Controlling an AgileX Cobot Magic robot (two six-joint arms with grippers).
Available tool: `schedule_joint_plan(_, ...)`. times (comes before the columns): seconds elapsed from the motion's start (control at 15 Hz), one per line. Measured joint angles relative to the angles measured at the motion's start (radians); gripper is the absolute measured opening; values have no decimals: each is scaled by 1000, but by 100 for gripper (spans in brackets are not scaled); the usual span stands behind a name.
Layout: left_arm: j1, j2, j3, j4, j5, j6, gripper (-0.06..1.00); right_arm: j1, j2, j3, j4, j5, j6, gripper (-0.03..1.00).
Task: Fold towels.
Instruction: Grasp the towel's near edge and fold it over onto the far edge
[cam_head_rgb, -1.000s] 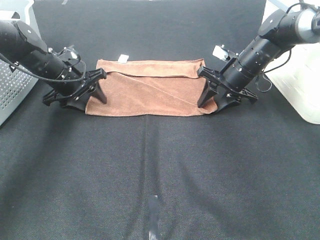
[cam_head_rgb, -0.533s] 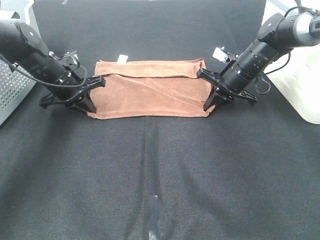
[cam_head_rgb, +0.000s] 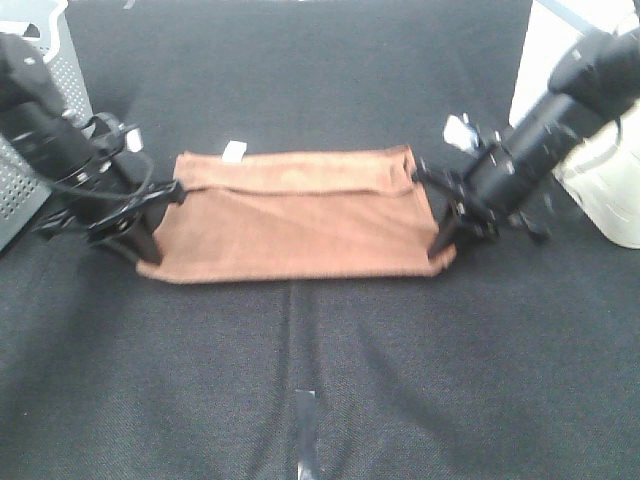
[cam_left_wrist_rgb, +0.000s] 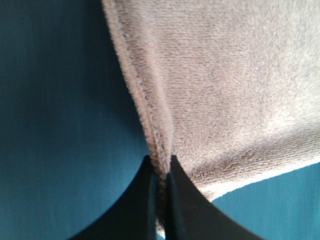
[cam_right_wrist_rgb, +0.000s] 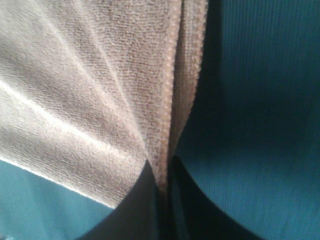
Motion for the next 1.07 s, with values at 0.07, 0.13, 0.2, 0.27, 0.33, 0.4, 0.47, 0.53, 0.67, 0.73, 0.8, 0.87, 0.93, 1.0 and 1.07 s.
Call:
schedule_joint_plan(0.07,-1,-41,57,0,-2,0,1,0,-28,69,24,-8,-36,2)
schedule_joint_plan(0.13,-1,-82,118,0,-5,0,1,0,-54,133,50,-10,-73,2)
schedule_joint_plan(0.2,-1,-113,168,0,-13,0,1,0,-74,181,65,-12,-102,2)
schedule_joint_plan(0.27,-1,-138,206,0,-27,0,1,0,-84,204,75,-12,-126,2)
schedule_joint_plan(0.33,-1,-148,213,0,-32,0,1,0,-91,207,79,-12,-132,2)
schedule_joint_plan(0.4,-1,-152,209,1,-33,0,1,0,-94,199,80,-13,-134,2)
schedule_joint_plan(0.47,-1,-152,190,3,-33,-10,1,0,-95,177,79,-13,-136,2)
schedule_joint_plan(0.53,4,-152,159,3,-33,-35,1,0,-95,127,68,-16,-139,2)
schedule_joint_plan(0.67,36,-152,64,3,-59,-88,1,0,-83,9,35,-16,-109,2)
schedule_joint_plan(0.73,45,-145,15,3,-73,-94,1,0,-64,-59,22,-15,-86,2)
schedule_joint_plan(0.8,47,-131,-27,3,-82,-96,1,0,-42,-113,10,-15,-67,2)
schedule_joint_plan(0.87,47,-131,-27,3,-82,-96,1,0,-42,-113,10,-15,-67,2)
schedule_joint_plan(0.93,47,-98,-85,3,-82,-97,1,0,-11,-179,-8,-15,-49,2)
schedule_joint_plan(1.0,47,-52,-144,3,-84,-97,1,0,25,-241,-17,-15,-41,2)
schedule_joint_plan(1.07,47,17,-215,3,-89,-98,1,0,73,-312,-25,-15,-37,2)
